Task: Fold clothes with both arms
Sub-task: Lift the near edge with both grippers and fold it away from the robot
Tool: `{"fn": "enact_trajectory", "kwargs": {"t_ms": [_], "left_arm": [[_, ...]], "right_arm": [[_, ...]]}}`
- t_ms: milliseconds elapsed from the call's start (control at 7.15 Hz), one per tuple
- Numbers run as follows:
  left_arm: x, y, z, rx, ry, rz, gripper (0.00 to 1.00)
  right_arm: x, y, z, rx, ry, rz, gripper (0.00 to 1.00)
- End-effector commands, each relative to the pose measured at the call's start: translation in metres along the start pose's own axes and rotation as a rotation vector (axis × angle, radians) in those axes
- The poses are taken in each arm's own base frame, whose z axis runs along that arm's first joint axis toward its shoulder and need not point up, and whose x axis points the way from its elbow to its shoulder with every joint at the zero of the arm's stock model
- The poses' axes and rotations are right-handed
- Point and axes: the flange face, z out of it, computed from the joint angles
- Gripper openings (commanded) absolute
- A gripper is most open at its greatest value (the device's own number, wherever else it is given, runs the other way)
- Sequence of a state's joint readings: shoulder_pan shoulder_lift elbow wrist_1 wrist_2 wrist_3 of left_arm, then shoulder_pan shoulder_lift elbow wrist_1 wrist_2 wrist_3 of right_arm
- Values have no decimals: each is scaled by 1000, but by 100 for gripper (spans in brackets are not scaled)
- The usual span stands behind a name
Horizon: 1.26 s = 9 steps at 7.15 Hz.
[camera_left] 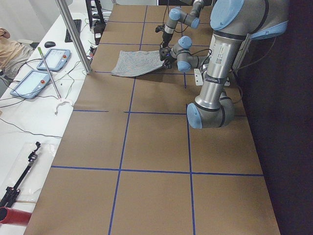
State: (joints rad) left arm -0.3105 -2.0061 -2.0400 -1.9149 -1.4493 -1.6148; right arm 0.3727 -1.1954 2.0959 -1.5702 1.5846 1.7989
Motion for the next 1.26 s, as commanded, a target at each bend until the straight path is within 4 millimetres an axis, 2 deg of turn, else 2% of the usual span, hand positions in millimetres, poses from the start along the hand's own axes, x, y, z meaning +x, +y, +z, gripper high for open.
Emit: {"fn": "enact_trajectory", "kwargs": {"t_ms": [0,140,280,420,560,840,979,1119], "left_arm": [[19,-1,-89,-72,-18,-1,0],[22,2,-94,-81,-47,11,0],[18,-2,-70,-65,-89,17,0],[36,-20,-43,-27,-103,48,0],[48,-43,-16,14,-120,66,0],[46,-87,59,76,-124,83,0],[50,-101,90,94,-127,82,0],[53,-104,111,97,-138,81,0]], "right_arm": [[11,34,-98,-68,-23,-41,0],[8,37,-102,-71,-17,-44,0],[5,38,-82,-57,16,-46,0],[1,37,-57,-38,57,-56,0],[-10,13,-35,7,85,-48,0],[-17,-32,15,67,93,-25,0],[-26,-52,36,91,87,-22,0],[-43,-68,57,115,114,-6,0]]}}
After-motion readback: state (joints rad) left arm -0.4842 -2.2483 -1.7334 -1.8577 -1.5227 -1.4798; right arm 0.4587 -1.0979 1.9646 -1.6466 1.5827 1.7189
